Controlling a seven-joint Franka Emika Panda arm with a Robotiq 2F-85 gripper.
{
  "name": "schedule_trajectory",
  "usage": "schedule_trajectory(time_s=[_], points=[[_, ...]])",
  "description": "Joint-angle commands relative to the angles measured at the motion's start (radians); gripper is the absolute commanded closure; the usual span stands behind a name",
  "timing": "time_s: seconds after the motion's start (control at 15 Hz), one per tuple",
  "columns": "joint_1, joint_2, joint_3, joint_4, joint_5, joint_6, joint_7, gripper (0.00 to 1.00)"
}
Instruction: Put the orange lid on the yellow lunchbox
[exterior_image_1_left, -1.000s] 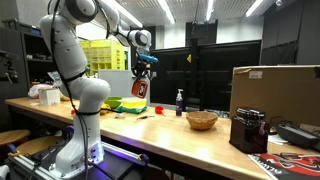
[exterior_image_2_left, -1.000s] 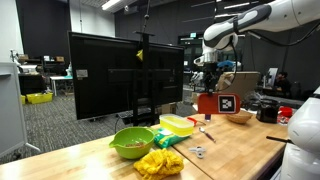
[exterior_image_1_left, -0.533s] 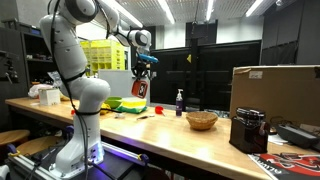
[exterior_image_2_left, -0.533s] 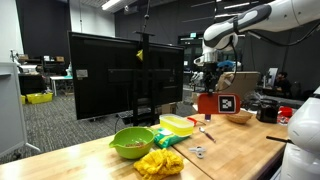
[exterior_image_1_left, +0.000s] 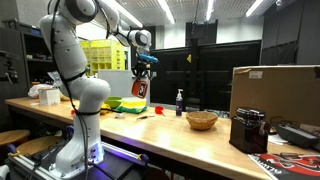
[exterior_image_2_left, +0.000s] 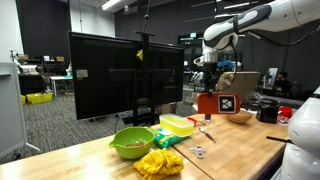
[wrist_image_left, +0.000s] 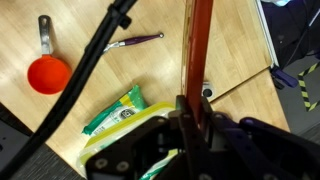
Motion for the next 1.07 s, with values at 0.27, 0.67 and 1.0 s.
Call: schedule_trajectory(time_s=[0.27, 0.67, 1.0], points=[[-0.002, 0.001, 0.002, 0.002, 0.001, -0.003, 0.0, 0.89], [-0.002, 0.001, 0.002, 0.002, 0.001, -0.003, 0.0, 0.97], [0.009, 0.003, -0.029, -0.056, 0.166, 0.121, -0.017, 0.97]])
